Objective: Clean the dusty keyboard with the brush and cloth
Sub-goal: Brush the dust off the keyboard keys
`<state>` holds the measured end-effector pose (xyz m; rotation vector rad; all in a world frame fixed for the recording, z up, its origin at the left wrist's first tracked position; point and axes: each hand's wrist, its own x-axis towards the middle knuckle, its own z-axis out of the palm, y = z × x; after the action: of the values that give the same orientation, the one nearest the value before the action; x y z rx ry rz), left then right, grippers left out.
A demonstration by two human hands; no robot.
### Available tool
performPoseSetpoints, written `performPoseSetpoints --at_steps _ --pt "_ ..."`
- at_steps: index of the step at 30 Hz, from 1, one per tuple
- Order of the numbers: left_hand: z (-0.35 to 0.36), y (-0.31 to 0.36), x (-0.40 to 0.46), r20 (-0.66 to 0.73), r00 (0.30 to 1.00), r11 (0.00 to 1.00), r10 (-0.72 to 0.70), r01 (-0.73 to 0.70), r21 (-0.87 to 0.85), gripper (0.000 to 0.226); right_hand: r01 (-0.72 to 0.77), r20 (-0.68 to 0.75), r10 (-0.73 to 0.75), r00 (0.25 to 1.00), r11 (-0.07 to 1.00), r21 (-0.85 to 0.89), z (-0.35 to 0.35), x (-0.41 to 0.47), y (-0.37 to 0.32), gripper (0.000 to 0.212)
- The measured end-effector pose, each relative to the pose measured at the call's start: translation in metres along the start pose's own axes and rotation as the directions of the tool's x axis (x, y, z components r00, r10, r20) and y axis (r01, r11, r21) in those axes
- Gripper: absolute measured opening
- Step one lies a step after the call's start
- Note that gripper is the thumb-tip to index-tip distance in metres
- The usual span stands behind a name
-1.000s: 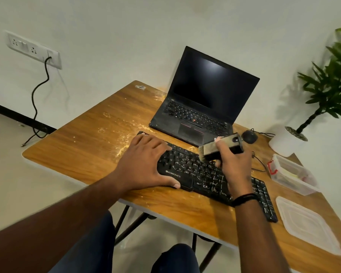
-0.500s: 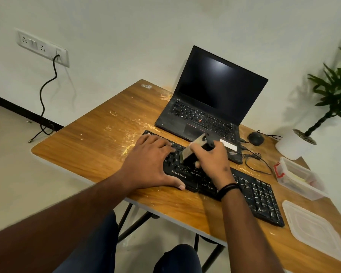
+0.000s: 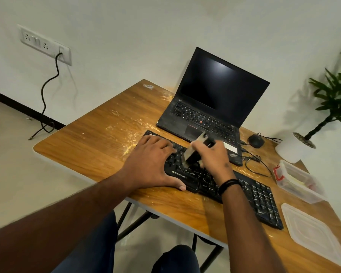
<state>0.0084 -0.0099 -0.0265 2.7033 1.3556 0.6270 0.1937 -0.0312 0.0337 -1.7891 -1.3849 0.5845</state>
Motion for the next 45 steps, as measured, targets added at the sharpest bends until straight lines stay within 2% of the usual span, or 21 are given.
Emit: performPoseSetpoints --at_steps 2,4,6,8,10,12,14,18,19,22,23,26,28,30,32,34,35,36,38,40,45 --pt "0.000 0.000 0.000 0.000 1.000 1.000 -0.005 0.005 0.002 0.120 -0.021 0.115 0.018 0.993 1.000 0.023 -0.002 -0.002 -0.001 0.024" --pt "0.000 0.000 -0.001 0.000 1.000 1.000 -0.004 0.004 0.004 0.120 0.014 0.024 -0.015 1.000 0.998 0.055 -0.003 -0.002 -0.003 0.028" --pt "0.000 0.001 0.000 0.000 1.000 1.000 0.001 -0.001 0.006 0.120 0.049 -0.048 -0.050 0.998 0.998 -0.034 -0.004 -0.004 -0.004 0.026" --pt "0.001 0.000 0.000 0.002 1.000 1.000 0.004 -0.004 0.007 0.120 0.017 0.104 -0.008 0.995 0.997 -0.081 -0.006 -0.005 -0.004 0.026" --pt "0.001 0.000 0.000 0.004 1.000 1.000 0.004 -0.004 0.000 0.120 0.016 0.218 -0.010 0.976 0.999 -0.027 -0.011 -0.005 -0.005 0.026" --pt "0.001 0.000 0.000 0.000 1.000 1.000 0.007 -0.007 -0.006 0.119 0.067 0.104 -0.066 0.992 0.998 -0.012 -0.008 -0.005 -0.005 0.032" --pt "0.000 0.000 -0.001 0.000 1.000 1.000 0.010 -0.010 -0.001 0.119 0.089 0.004 -0.089 0.996 0.993 -0.080 -0.001 -0.005 -0.003 0.033" --pt "0.000 0.000 -0.001 0.013 1.000 1.000 -0.002 0.002 0.000 0.121 0.029 0.250 -0.032 0.968 0.999 0.014 -0.009 -0.007 -0.004 0.022" --pt "-0.001 0.000 -0.001 0.015 1.000 1.000 -0.001 0.001 0.001 0.121 0.038 0.244 -0.044 0.969 0.999 0.031 -0.012 -0.007 -0.004 0.023" --pt "-0.001 0.001 -0.001 0.011 1.000 1.000 0.003 -0.003 -0.001 0.120 0.104 0.058 -0.100 0.993 0.993 -0.060 -0.006 -0.008 0.001 0.029" --pt "-0.001 0.001 -0.001 0.012 1.000 1.000 0.004 -0.004 0.001 0.120 0.100 0.070 -0.095 0.993 0.992 -0.071 -0.005 -0.009 0.002 0.030" --pt "-0.001 0.001 -0.001 0.008 1.000 1.000 0.002 -0.002 -0.002 0.119 0.095 0.234 -0.088 0.968 0.995 -0.021 -0.012 -0.012 -0.001 0.030" --pt "-0.001 0.001 -0.001 0.011 1.000 1.000 0.002 -0.002 -0.012 0.118 0.123 0.169 -0.124 0.978 0.992 0.016 -0.012 -0.012 -0.002 0.035" --pt "-0.002 0.002 -0.001 0.011 1.000 1.000 0.003 -0.003 -0.016 0.117 0.160 0.048 -0.157 0.986 0.984 -0.076 -0.007 -0.013 -0.001 0.033" --pt "-0.002 0.002 -0.002 0.011 1.000 1.000 0.003 -0.003 -0.014 0.118 0.159 0.123 -0.142 0.982 0.978 -0.132 -0.002 -0.017 -0.001 0.028" --pt "-0.002 0.001 -0.002 0.007 1.000 1.000 -0.001 0.001 -0.014 0.118 0.156 0.214 -0.143 0.966 0.987 -0.047 -0.001 -0.020 -0.003 0.025" --pt "-0.001 0.001 -0.002 0.006 1.000 1.000 -0.003 0.003 -0.016 0.119 0.150 0.212 -0.152 0.965 0.988 0.025 -0.002 -0.022 -0.004 0.025" --pt "-0.001 0.001 -0.002 0.006 1.000 1.000 -0.004 0.004 -0.018 0.119 0.160 0.167 -0.168 0.971 0.985 0.061 -0.001 -0.022 -0.004 0.027" --pt "0.000 0.001 -0.002 0.006 1.000 1.000 -0.005 0.005 -0.025 0.119 0.197 0.025 -0.196 0.980 0.979 -0.051 0.002 -0.023 0.000 0.033" --pt "0.000 0.001 -0.002 0.005 1.000 1.000 -0.005 0.005 -0.025 0.119 0.145 -0.036 -0.150 0.988 0.981 -0.125 0.007 -0.025 0.004 0.032" --pt "0.001 0.000 -0.001 0.000 1.000 0.998 0.003 -0.003 -0.058 0.117 0.161 0.048 -0.168 0.985 0.980 0.116 0.025 -0.041 -0.001 0.029"
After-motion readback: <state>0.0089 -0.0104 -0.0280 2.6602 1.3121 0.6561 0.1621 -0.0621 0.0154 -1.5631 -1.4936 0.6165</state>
